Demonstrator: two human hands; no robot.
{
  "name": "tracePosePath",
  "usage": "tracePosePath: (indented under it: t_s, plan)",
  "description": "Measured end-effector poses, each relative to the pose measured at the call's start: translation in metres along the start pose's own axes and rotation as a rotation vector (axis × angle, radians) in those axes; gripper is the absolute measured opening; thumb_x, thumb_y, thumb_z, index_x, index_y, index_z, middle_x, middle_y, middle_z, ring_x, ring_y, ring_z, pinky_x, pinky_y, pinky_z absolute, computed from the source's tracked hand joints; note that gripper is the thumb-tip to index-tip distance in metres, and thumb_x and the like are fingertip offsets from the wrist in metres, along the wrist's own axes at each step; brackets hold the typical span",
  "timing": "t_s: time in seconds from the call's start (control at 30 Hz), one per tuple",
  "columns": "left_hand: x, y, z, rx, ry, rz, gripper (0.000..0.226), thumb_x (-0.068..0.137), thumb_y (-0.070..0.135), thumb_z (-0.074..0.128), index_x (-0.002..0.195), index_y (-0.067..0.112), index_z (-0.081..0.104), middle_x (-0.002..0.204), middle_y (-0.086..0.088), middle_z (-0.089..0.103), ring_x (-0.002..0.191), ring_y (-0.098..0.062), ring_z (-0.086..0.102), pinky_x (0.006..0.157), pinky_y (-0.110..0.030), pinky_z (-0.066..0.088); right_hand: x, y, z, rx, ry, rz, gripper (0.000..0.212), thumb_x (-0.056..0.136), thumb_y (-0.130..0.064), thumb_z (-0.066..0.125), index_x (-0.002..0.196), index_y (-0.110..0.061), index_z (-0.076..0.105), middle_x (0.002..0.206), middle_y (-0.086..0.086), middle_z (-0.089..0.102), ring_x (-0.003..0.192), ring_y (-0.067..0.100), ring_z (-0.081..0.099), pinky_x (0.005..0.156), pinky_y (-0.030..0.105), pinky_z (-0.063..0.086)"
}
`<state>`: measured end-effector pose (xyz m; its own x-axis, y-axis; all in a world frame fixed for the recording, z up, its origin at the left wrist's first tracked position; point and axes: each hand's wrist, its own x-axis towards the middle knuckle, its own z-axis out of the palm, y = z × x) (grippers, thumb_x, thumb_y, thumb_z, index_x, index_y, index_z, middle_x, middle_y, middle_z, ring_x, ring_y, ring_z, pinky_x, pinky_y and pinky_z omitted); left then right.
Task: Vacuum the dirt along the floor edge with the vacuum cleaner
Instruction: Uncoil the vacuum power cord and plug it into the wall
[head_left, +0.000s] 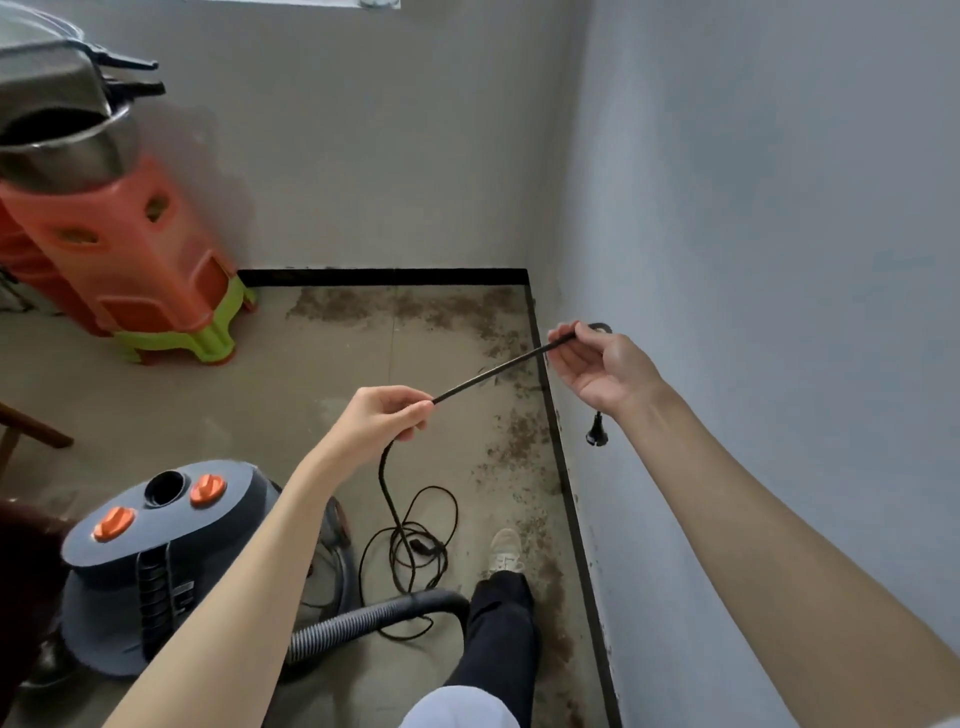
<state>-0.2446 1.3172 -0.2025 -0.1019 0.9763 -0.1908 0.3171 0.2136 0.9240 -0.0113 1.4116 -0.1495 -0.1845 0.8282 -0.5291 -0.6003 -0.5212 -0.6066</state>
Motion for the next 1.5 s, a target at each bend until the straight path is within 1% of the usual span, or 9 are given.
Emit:
tracePosePath:
  t_s: [0.1, 0.27, 0.47, 0.63, 0.83, 1.03, 1.2, 1.37, 1.5]
  plan:
    - [0.056, 0.0, 0.005, -0.064, -0.112, -0.062, 0.012, 0.091, 0.015, 0.062, 0.096, 0.011, 0.072, 0.076, -0.003, 0.067, 0.065, -0.014, 0.056, 0.066, -0.018, 0.05, 0.052, -0.015, 0.023, -0.19, -0.045, -0.037, 0.02, 0.099, 0.001, 0.05, 0.083, -0.004, 0.06, 0.067, 0.005, 0.068, 0.074, 0.018, 0.066, 0.073, 0.029, 0.059]
    - [0.176, 0.02, 0.011, -0.18, -0.115, -0.076, 0.013, 0.092, 0.015, 0.061, 0.095, 0.007, 0.072, 0.072, 0.001, 0.066, 0.064, -0.012, 0.056, 0.064, -0.014, 0.048, 0.154, -0.029, 0.067, -0.591, -0.1, -0.016, 0.015, 0.095, -0.005, 0.057, 0.085, -0.011, 0.067, 0.077, -0.001, 0.065, 0.072, 0.009, 0.059, 0.077, 0.021, 0.047]
    - [0.295, 0.045, -0.009, -0.1, -0.194, -0.078, 0.013, 0.091, 0.011, 0.062, 0.085, 0.018, 0.072, 0.069, 0.005, 0.068, 0.067, -0.008, 0.062, 0.074, -0.018, 0.051, 0.269, -0.074, 0.109, -0.262, 0.052, 0.15, 0.031, 0.104, -0.023, 0.044, 0.081, -0.009, 0.058, 0.064, -0.001, 0.067, 0.071, 0.012, 0.059, 0.068, 0.023, 0.045]
    - [0.356, 0.044, -0.043, 0.043, -0.232, -0.135, 0.021, 0.091, 0.014, 0.064, 0.075, 0.025, 0.071, 0.067, 0.007, 0.068, 0.068, -0.007, 0.06, 0.078, -0.022, 0.048, 0.347, -0.101, 0.141, -0.021, 0.083, 0.282, 0.02, 0.106, -0.026, 0.04, 0.11, -0.008, 0.047, 0.061, 0.006, 0.069, 0.072, 0.019, 0.061, 0.067, 0.03, 0.049]
    - [0.427, 0.021, -0.1, 0.155, -0.058, -0.231, 0.021, 0.091, 0.015, 0.064, 0.075, 0.027, 0.069, 0.066, 0.008, 0.067, 0.064, -0.003, 0.057, 0.073, -0.013, 0.042, 0.458, -0.122, 0.188, 0.148, 0.139, 0.307, 0.034, 0.108, -0.023, 0.028, 0.092, -0.002, 0.049, 0.081, 0.013, 0.062, 0.069, 0.023, 0.061, 0.063, 0.037, 0.05]
    - [0.513, -0.008, -0.152, 0.266, 0.17, -0.391, 0.01, 0.091, 0.02, 0.063, 0.085, 0.023, 0.07, 0.081, 0.0, 0.072, 0.084, -0.016, 0.065, 0.076, -0.022, 0.043, 0.583, -0.145, 0.226, 0.193, 0.191, 0.246, 0.036, 0.107, -0.015, 0.023, 0.079, -0.008, 0.043, 0.078, 0.01, 0.059, 0.066, 0.022, 0.059, 0.062, 0.033, 0.05]
    - [0.594, -0.012, -0.156, 0.288, -0.079, -0.583, 0.014, 0.089, 0.012, 0.06, 0.094, 0.023, 0.068, 0.098, 0.0, 0.07, 0.098, -0.017, 0.062, 0.082, -0.026, 0.044, 0.646, -0.148, 0.245, 0.117, 0.143, 0.219, 0.03, 0.107, -0.01, 0.034, 0.084, -0.003, 0.051, 0.068, 0.014, 0.07, 0.061, 0.024, 0.07, 0.057, 0.033, 0.058]
    - [0.679, 0.012, -0.13, 0.052, -0.175, -0.446, 0.009, 0.087, 0.038, 0.065, 0.094, 0.032, 0.067, 0.082, 0.01, 0.072, 0.079, 0.001, 0.063, 0.076, -0.011, 0.043, 0.683, -0.137, 0.263, 0.101, 0.054, 0.26, 0.021, 0.105, -0.003, 0.038, 0.087, -0.003, 0.049, 0.072, 0.016, 0.073, 0.066, 0.023, 0.073, 0.061, 0.033, 0.059]
    - [0.738, 0.024, -0.103, 0.061, -0.139, -0.258, 0.014, 0.091, 0.024, 0.062, 0.079, 0.029, 0.067, 0.06, 0.008, 0.061, 0.058, -0.007, 0.054, 0.068, -0.017, 0.044, 0.707, -0.141, 0.264, 0.082, 0.051, 0.258, 0.014, 0.102, -0.001, 0.043, 0.092, -0.001, 0.053, 0.076, 0.015, 0.074, 0.07, 0.023, 0.074, 0.063, 0.031, 0.061]
